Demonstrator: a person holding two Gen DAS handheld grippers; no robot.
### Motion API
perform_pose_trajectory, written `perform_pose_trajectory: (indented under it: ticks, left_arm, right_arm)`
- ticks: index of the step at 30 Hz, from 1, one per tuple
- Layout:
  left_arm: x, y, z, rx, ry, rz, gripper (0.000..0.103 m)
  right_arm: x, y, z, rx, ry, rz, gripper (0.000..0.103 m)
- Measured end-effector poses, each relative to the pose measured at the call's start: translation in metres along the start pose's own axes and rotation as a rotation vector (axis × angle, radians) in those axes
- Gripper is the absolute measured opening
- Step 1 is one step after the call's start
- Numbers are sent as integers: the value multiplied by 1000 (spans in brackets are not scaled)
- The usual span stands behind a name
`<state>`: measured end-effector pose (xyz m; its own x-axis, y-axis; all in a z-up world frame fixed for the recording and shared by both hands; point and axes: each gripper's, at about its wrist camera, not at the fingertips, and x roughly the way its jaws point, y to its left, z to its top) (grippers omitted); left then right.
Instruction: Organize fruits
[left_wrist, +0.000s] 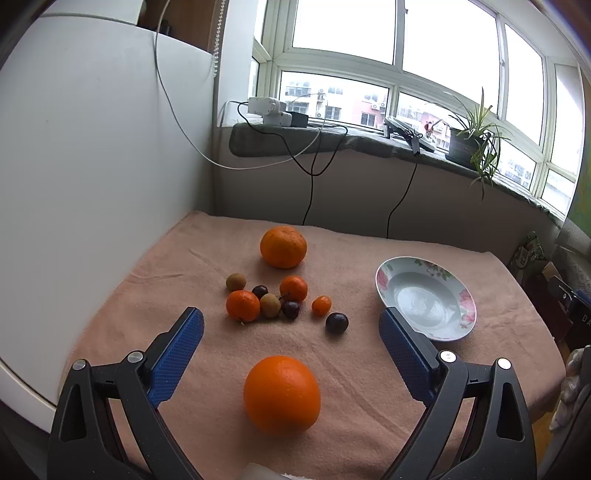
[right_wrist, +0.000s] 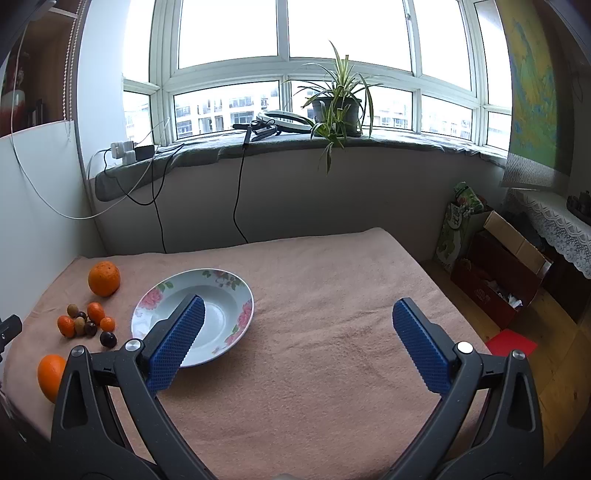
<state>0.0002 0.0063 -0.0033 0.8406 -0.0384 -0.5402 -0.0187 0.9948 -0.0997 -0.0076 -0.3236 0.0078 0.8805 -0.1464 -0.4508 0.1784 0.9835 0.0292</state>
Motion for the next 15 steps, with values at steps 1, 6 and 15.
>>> perform_pose_trajectory:
  ticks: [1, 6, 15]
  left_arm:
    - [0, 0, 0, 1, 0, -2, 96]
    - [0, 0, 0, 0, 0, -2, 96]
    - [0, 0, 0, -1, 4, -4, 96]
  right_arm:
    - [0, 0, 1, 0, 0, 0, 103]
    - [-1, 0, 2, 3, -1, -1, 103]
    - [-1, -3, 5, 7, 10, 1, 103]
